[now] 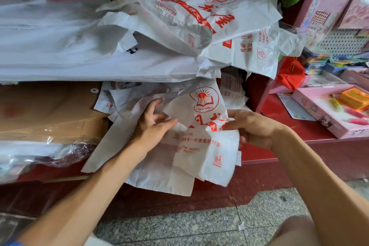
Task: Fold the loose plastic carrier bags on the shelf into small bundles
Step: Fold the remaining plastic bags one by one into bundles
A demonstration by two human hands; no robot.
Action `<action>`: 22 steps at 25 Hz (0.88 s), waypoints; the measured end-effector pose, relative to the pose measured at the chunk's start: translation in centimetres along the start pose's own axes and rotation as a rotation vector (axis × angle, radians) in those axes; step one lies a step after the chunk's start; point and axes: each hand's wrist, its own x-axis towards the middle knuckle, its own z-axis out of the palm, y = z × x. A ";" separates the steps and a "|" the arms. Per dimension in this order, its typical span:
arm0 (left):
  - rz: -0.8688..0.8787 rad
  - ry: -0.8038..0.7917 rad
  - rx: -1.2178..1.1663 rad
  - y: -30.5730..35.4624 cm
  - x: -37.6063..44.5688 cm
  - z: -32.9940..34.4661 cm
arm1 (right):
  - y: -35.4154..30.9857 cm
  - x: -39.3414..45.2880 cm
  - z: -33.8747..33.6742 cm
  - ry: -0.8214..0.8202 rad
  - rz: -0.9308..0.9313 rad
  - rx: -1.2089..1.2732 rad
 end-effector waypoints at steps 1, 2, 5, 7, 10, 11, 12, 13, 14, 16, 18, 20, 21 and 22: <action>-0.005 -0.048 0.009 0.0 -0.1 -0.1 | -0.1 -0.2 0.0 -0.023 0.005 -0.035; -0.009 -0.093 0.004 0.0 -0.2 0.0 | -0.1 -0.4 -0.1 -0.028 0.030 -0.074; 0.035 -0.122 -0.062 0.1 -0.6 0.4 | 0.2 -0.5 -0.1 -0.031 0.125 -0.192; 0.109 -0.057 -0.132 0.9 -0.6 0.3 | 0.4 -0.2 0.0 0.023 0.122 -0.196; 0.268 0.142 -0.278 2.3 0.3 -1.1 | 0.4 0.0 0.1 0.149 0.044 -0.133; 0.283 0.193 -0.329 2.7 0.6 -1.7 | 0.3 0.0 0.0 0.148 0.042 -0.133; 0.258 0.223 -0.356 2.8 0.9 -2.2 | 0.3 -0.1 0.1 0.121 0.060 -0.158; 0.198 0.234 -0.336 2.6 1.2 -2.5 | 0.4 -0.1 0.2 0.076 0.092 -0.207; 0.112 0.231 -0.258 2.2 1.4 -2.8 | 0.4 -0.1 0.5 0.032 0.125 -0.265; -0.055 0.201 0.038 0.8 1.5 -3.0 | 0.7 0.3 1.0 0.018 0.158 -0.350; -0.086 0.171 0.188 -0.1 1.3 -3.0 | 0.8 1.0 1.5 0.105 0.149 -0.382; -0.046 0.199 0.153 0.1 1.1 -3.1 | 0.9 1.7 2.0 0.209 0.125 -0.389; -0.023 0.205 0.125 0.4 0.9 -3.1 | 1.0 2.1 2.2 0.265 0.106 -0.366; -0.009 0.183 0.074 0.8 0.8 -3.2 | 1.0 2.4 2.3 0.323 0.077 -0.302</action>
